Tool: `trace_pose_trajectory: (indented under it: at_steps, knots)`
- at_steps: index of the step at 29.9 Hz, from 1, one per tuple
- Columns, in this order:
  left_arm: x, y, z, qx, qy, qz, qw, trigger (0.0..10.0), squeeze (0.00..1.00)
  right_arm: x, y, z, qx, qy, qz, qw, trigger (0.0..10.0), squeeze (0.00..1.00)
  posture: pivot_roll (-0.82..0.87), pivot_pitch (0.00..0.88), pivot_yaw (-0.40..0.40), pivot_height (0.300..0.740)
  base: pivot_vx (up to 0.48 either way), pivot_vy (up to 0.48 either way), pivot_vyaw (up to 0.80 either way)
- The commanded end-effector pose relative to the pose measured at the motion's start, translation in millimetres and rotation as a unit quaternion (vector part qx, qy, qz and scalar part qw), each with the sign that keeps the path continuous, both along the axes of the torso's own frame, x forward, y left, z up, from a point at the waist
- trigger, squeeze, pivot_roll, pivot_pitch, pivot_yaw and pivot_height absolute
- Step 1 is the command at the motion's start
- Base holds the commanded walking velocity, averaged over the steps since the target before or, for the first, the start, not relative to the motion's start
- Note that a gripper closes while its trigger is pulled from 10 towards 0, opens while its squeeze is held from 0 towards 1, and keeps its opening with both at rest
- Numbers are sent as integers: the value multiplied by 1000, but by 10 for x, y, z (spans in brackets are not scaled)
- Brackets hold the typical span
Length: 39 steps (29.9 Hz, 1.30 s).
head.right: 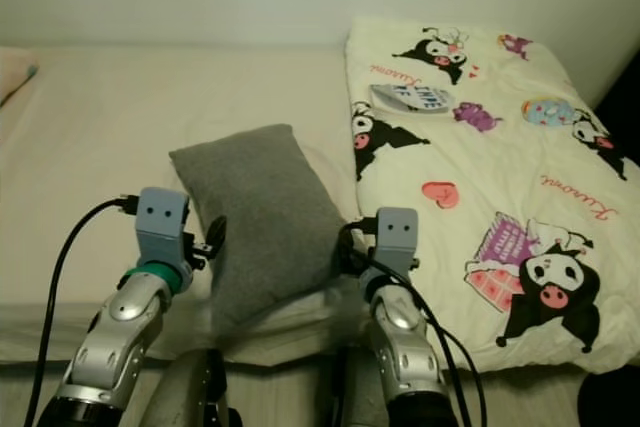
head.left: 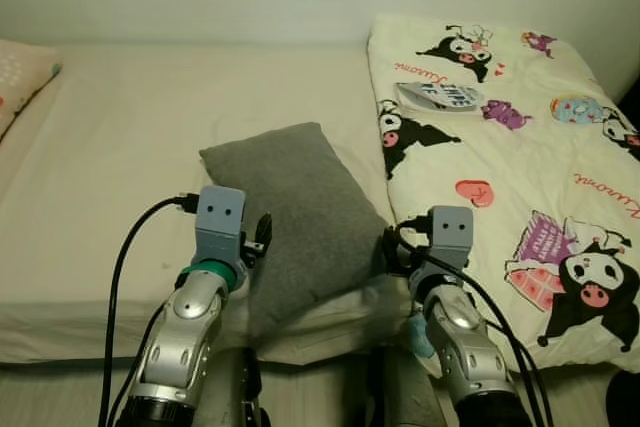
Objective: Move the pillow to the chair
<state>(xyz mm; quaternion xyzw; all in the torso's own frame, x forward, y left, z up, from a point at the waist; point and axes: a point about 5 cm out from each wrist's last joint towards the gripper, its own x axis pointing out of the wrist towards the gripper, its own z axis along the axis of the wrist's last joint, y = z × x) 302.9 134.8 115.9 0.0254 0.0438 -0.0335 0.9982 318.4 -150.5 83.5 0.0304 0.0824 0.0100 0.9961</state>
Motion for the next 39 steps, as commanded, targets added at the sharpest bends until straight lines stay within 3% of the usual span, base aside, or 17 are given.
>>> trace_pose_trajectory:
  at_steps: [1, 7, 9, 10, 12, 13, 14, 15, 16, 17, 21, 24, 28, 30, 35, 36, 39]
  knots:
    - [-23, 74, -23, 2, -3, 28, 1000, 10000, 0, 42, 44, 5, 3, 2, 18, 1000, 10000, 0, 91, 60, 18, 591, 0, 0, 0]
    - [-58, 262, -35, 4, -7, 92, 996, 10000, 0, 179, 145, 60, 16, 7, 49, 999, 10000, 0, 87, 77, -9, 591, 0, 0, 0]
    - [-135, 438, -110, -6, 2, 133, 991, 10000, 0, 278, 228, 61, 15, 18, 69, 997, 10000, 0, 88, 113, -38, 591, 0, 0, 0]
    - [-186, 518, -166, -16, 7, 144, 989, 10000, 0, 329, 251, 64, 18, 25, 71, 997, 10000, 341, 88, 123, -43, 591, 0, 0, 0]
    - [-186, 518, -166, -16, 7, 144, 989, 10000, 0, 329, 251, 64, 18, 25, 71, 997, 10000, 341, 88, 123, -43, 591, 0, 0, 0]
    - [-224, 570, -220, -25, 13, 144, 989, 10000, 0, 370, 261, 74, 29, 30, 67, 997, 10000, 1000, 88, 128, -46, 591, 0, 0, 0]
    - [-224, 570, -220, -25, 13, 144, 989, 10000, 0, 370, 261, 74, 29, 30, 67, 997, 10000, 1000, 88, 128, -46, 591, 0, 0, 0]
    - [-259, 600, -281, -54, 12, 134, 989, 10000, 1000, 415, 262, 109, 44, 27, 66, 997, 10000, 1000, 91, 155, -57, 591, 0, 0, 0]
    - [-269, 608, -339, -91, 9, 117, 989, 10000, 1000, 459, 249, 155, 65, 22, 63, 996, 10000, 1000, 89, 181, -64, 591, 0, 0, 0]
    - [-269, 608, -339, -91, 9, 117, 989, 10000, 1000, 459, 249, 155, 65, 22, 63, 996, 10000, 1000, 89, 181, -64, 591, 0, 0, 0]
    - [-180, 630, -539, -188, 0, 85, 978, 10000, 1000, 599, 152, 305, 188, 16, 33, 981, 10000, 1000, 62, 228, -67, 591, 0, 0, 0]
    - [-146, 624, -579, -196, 3, 78, 977, 10000, 1000, 622, 158, 334, 225, 18, 38, 973, 10000, 1000, 47, 241, -67, 591, 0, 0, 0]
    - [22, 589, -669, -223, 32, 54, 973, 10000, 1000, 652, 292, 407, 334, 25, 90, 938, 10000, 1000, 0, 250, -51, 591, 0, 0, 0]
    - [76, 566, -671, -251, 40, 53, 966, 10000, 1000, 637, 370, 414, 355, 28, 126, 926, 10000, 1000, -12, 254, -47, 591, 0, 0, 0]
    - [131, 491, -668, -314, 43, 40, 948, 10000, 973, 581, 433, 353, 369, 32, 165, 914, 10000, 1000, -18, 246, -49, 591, 0, 0, 0]
    - [147, 440, -668, -335, 40, 30, 941, 10000, 890, 551, 431, 313, 384, 32, 173, 906, 10000, 1000, -15, 243, -49, 591, 0, 0, 0]
    - [182, 338, -667, -372, 31, 4, 928, 10000, 882, 487, 441, 250, 413, 33, 202, 888, 10000, 1000, -15, 248, -49, 591, 0, 0, 0]
